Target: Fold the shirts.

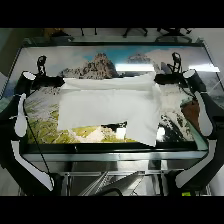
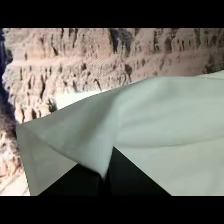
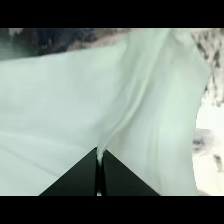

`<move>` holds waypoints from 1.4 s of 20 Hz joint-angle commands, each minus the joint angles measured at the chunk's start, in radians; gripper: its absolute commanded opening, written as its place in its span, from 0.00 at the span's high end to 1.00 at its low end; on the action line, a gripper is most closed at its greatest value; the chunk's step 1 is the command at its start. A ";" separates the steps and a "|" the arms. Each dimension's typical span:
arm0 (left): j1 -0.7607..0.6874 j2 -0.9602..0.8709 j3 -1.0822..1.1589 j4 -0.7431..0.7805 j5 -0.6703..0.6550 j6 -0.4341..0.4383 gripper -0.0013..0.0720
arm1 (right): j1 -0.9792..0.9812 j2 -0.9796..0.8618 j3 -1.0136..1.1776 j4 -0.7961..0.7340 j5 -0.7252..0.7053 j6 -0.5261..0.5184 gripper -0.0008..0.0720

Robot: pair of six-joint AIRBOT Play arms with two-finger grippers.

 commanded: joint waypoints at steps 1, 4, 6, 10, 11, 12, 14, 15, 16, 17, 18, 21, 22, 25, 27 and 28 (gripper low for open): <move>0.004 -0.067 0.048 0.008 -0.050 0.004 0.97 | 0.000 -0.005 -0.088 -0.059 -0.014 0.025 0.97; 0.003 -0.067 0.049 0.068 -0.048 0.004 0.96 | 0.000 -0.012 -0.106 -0.056 -0.025 0.026 0.97; 0.001 -0.067 0.049 0.069 -0.049 0.003 0.96 | 0.001 -0.014 -0.106 -0.036 -0.025 0.025 0.97; 0.013 -0.009 0.061 0.077 -0.114 -0.047 0.04 | -0.001 0.038 -0.101 0.010 -0.025 0.026 0.39; 0.028 0.013 0.086 0.078 -0.165 -0.075 0.04 | -0.006 0.079 -0.101 0.009 -0.023 0.026 0.39; 0.049 0.037 0.122 0.078 -0.237 -0.109 0.04 | -0.017 0.125 -0.101 0.009 -0.001 0.026 0.39; 0.108 0.087 0.159 0.079 -0.397 -0.183 0.04 | -0.058 0.221 -0.106 0.002 0.101 0.037 0.39; 0.135 0.114 0.140 0.079 -0.465 -0.205 0.04 | -0.088 0.264 -0.117 -0.007 0.170 0.041 0.39; 0.166 0.146 0.085 0.079 -0.517 -0.220 0.04 | -0.121 0.306 -0.144 -0.010 0.232 0.041 0.39; 0.196 0.181 0.000 0.079 -0.554 -0.230 0.04 | -0.153 0.343 -0.185 -0.010 0.276 0.041 0.39; 0.220 0.213 -0.097 0.079 -0.577 -0.231 0.04 | -0.193 0.383 -0.242 -0.010 0.310 0.058 0.39; 0.283 0.308 -0.430 0.079 -0.539 -0.216 0.04 | -0.304 0.504 -0.449 -0.010 0.365 0.087 0.39; 0.298 0.333 -0.529 0.077 -0.507 -0.201 0.04 | -0.340 0.544 -0.518 -0.010 0.374 0.092 0.39; 0.303 0.362 -0.705 0.066 -0.404 -0.166 0.04 | -0.418 0.632 -0.672 -0.009 0.379 0.130 0.39; 0.281 0.360 -0.759 0.066 -0.338 -0.145 0.04 | -0.430 0.671 -0.742 -0.010 0.385 0.129 0.39; 0.266 0.360 -0.773 0.065 -0.309 -0.145 0.04 | -0.428 0.686 -0.771 -0.005 0.394 0.130 0.39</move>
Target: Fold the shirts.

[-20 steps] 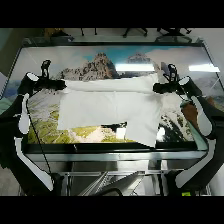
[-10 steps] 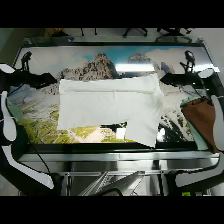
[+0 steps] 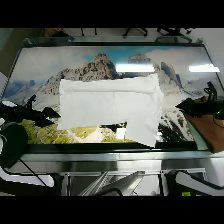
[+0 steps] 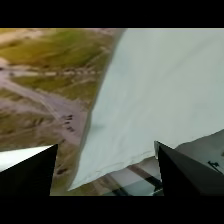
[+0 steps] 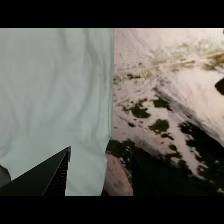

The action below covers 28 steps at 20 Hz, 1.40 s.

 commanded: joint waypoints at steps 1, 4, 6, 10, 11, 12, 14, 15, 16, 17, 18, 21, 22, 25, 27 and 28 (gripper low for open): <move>-0.037 0.010 -0.111 0.013 0.120 0.026 0.04 | -0.027 0.072 -0.131 0.005 0.039 0.017 0.39; -0.090 0.010 -0.110 -0.105 0.084 0.096 0.17 | -0.015 0.077 -0.195 0.004 0.076 0.017 0.39; -0.127 0.011 -0.109 -0.124 0.052 0.121 0.76 | -0.015 0.077 -0.241 0.004 0.074 0.016 0.39; -0.149 0.010 -0.073 -0.125 0.064 0.120 0.97 | -0.015 0.063 -0.314 0.005 0.061 0.005 0.38; -0.149 0.010 -0.053 -0.126 0.062 0.118 0.97 | -0.014 0.053 -0.328 0.005 0.052 -0.004 0.38; -0.149 0.011 -0.036 -0.126 0.059 0.113 0.97 | -0.013 0.040 -0.341 0.008 0.040 -0.008 0.38; -0.149 0.011 -0.006 -0.126 0.048 0.102 0.97 | 0.006 -0.001 -0.357 0.044 0.015 -0.043 0.38; -0.149 0.010 0.004 -0.126 0.044 0.094 0.97 | 0.027 -0.027 -0.358 0.072 -0.002 -0.065 0.38; -0.149 0.011 0.013 -0.126 0.042 0.093 0.97 | 0.051 -0.055 -0.358 0.105 -0.025 -0.076 0.38; -0.149 0.011 0.018 -0.126 0.042 0.090 0.97 | 0.079 -0.086 -0.358 0.146 -0.053 -0.095 0.38; -0.149 0.011 0.019 -0.126 0.042 0.087 0.97 | 0.106 -0.116 -0.358 0.184 -0.077 -0.116 0.38; -0.147 0.011 0.018 -0.124 0.032 0.085 0.97 | 0.166 -0.189 -0.357 0.297 -0.083 -0.187 0.40; -0.147 0.011 0.018 -0.124 0.020 0.083 0.97 | 0.169 -0.194 -0.357 0.334 -0.062 -0.220 0.55; -0.126 0.012 0.018 -0.102 -0.021 0.011 0.97 | 0.169 -0.143 -0.349 0.335 -0.003 -0.241 0.97; -0.112 0.027 0.018 0.014 -0.059 -0.060 0.97 | 0.170 -0.063 -0.349 0.210 -0.004 -0.157 0.97; -0.110 0.042 0.018 0.098 -0.079 -0.095 0.97 | 0.172 -0.017 -0.352 0.113 0.001 -0.079 0.97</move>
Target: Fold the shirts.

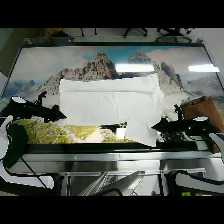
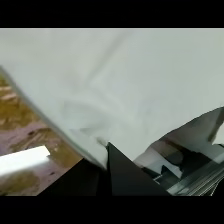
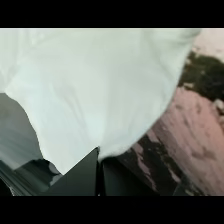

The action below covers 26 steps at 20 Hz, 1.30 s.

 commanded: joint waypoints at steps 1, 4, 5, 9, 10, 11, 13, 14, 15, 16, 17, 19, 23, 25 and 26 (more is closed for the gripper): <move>0.014 0.035 -0.002 0.225 -0.070 -0.120 0.97 | 0.006 0.127 -0.008 -0.210 0.047 0.165 0.97; 0.014 0.119 -0.089 0.355 -0.071 -0.159 0.97 | 0.006 0.278 -0.071 -0.316 0.111 0.257 0.97; 0.014 0.142 -0.132 0.375 -0.072 -0.159 0.97 | 0.006 0.332 -0.100 -0.335 0.129 0.278 0.97; 0.013 0.178 -0.220 0.387 -0.076 -0.159 0.97 | 0.006 0.499 -0.112 -0.361 0.106 0.287 0.97; 0.011 0.178 -0.202 0.376 -0.086 -0.163 0.97 | 0.006 0.513 -0.082 -0.325 0.068 0.244 0.97; 0.011 0.178 -0.171 0.349 -0.090 -0.167 0.97 | 0.006 0.508 -0.047 -0.282 0.034 0.197 0.97; 0.011 0.178 -0.084 0.274 -0.086 -0.166 0.97 | 0.007 0.452 0.031 -0.152 -0.051 0.098 0.97; 0.009 0.177 -0.032 0.236 -0.079 -0.166 0.97 | 0.010 0.401 0.074 -0.066 -0.091 0.024 0.97; 0.001 0.172 0.023 0.213 -0.069 -0.166 0.97 | 0.020 0.346 0.116 -0.002 -0.123 -0.035 0.97; -0.009 0.158 0.080 0.206 -0.061 -0.166 0.97 | 0.043 0.276 0.167 0.040 -0.156 -0.084 0.97; -0.026 0.133 0.138 0.207 -0.061 -0.166 0.97 | 0.075 0.203 0.217 0.063 -0.192 -0.117 0.97; -0.063 0.055 0.257 0.206 -0.054 -0.167 0.97 | 0.153 0.045 0.323 0.066 -0.305 -0.156 0.97; -0.143 -0.156 0.488 0.207 0.036 -0.179 0.97 | 0.233 -0.238 0.531 0.066 -0.444 -0.197 0.97; -0.161 -0.251 0.572 0.207 0.043 -0.183 0.97 | 0.233 -0.336 0.603 0.066 -0.443 -0.197 0.97; -0.162 -0.293 0.610 0.206 0.038 -0.192 0.97 | 0.233 -0.372 0.628 0.066 -0.443 -0.197 0.97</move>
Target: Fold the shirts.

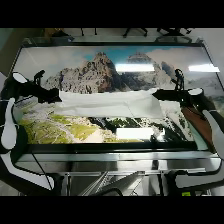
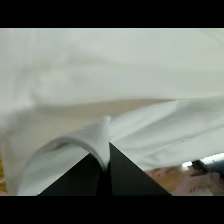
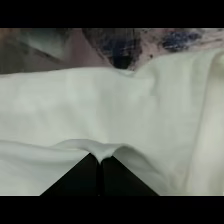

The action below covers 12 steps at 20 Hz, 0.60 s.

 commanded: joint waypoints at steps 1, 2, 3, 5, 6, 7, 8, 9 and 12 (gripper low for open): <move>-0.028 -0.158 0.158 -0.005 0.012 -0.017 0.97 | 0.019 -0.161 0.116 0.010 -0.048 -0.027 0.96; -0.029 -0.187 0.189 -0.005 -0.005 -0.017 0.97 | 0.017 -0.167 0.120 0.010 -0.048 -0.027 0.89; -0.029 -0.214 0.221 -0.005 -0.030 -0.019 0.96 | 0.011 -0.164 0.122 0.000 -0.046 -0.026 0.67; -0.029 -0.245 0.273 -0.004 -0.079 -0.019 0.96 | -0.011 -0.142 0.123 -0.056 -0.031 -0.024 0.46; -0.026 -0.250 0.298 -0.004 -0.095 -0.017 0.86 | -0.031 -0.130 0.123 -0.088 -0.015 0.002 0.25; -0.025 -0.249 0.316 -0.004 -0.101 -0.016 0.31 | -0.060 -0.125 0.123 -0.105 0.017 0.051 0.09; -0.024 -0.249 0.336 -0.003 -0.104 -0.020 0.05 | -0.091 -0.125 0.123 -0.104 0.064 0.082 0.09; -0.018 -0.249 0.360 -0.003 -0.112 -0.020 0.06 | -0.122 -0.128 0.123 -0.104 0.116 0.093 0.09; -0.004 -0.249 0.431 -0.004 -0.153 -0.046 0.05 | -0.172 -0.148 0.123 -0.104 0.200 0.106 0.09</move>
